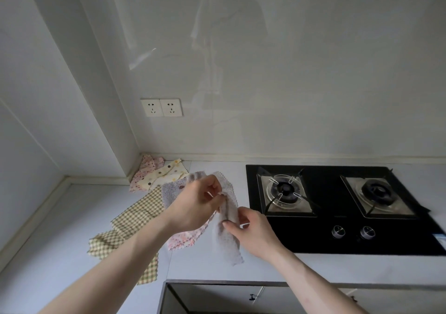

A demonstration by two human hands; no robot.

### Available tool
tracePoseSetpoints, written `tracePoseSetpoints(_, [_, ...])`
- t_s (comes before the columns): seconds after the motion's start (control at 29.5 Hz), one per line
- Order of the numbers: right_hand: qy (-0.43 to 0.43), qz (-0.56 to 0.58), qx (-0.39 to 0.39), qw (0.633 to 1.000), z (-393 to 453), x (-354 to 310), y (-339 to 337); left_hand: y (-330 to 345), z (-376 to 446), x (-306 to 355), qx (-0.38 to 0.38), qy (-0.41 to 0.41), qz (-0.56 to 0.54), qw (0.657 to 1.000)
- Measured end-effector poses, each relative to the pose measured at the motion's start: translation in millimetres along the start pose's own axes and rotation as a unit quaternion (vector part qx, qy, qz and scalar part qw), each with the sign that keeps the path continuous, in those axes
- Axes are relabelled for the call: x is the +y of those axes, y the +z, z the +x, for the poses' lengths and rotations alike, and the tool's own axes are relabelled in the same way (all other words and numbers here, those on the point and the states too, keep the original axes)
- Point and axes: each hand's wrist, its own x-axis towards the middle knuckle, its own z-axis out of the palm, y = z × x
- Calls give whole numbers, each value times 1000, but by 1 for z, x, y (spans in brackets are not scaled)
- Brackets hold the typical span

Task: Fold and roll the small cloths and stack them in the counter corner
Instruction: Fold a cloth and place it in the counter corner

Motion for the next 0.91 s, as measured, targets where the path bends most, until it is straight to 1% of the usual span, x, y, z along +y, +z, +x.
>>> tracePoseSetpoints(0.17, [8, 8, -13, 1000, -2, 16, -15, -5, -3, -25, 20, -12, 22, 999])
tracePoseSetpoints(0.3, [11, -29, -27, 999, -1, 32, -26, -2, -5, -42, 28, -35, 34, 998])
tracePoseSetpoints(0.58, [28, -30, -42, 998, 3, 55, -43, 21, -15, -72, -1, -90, 70, 994])
tracePoseSetpoints(0.68, [35, -49, -66, 996, -2, 64, -48, 31, -24, -82, -17, -115, 64, 991])
tracePoseSetpoints(0.78, [42, -50, -73, 995, -9, 72, -55, 38, -33, -87, -32, -129, 53, 990])
tracePoseSetpoints(0.91, [31, -41, -87, 995, -11, 77, -69, 41, -38, -85, -26, -135, 24, 990])
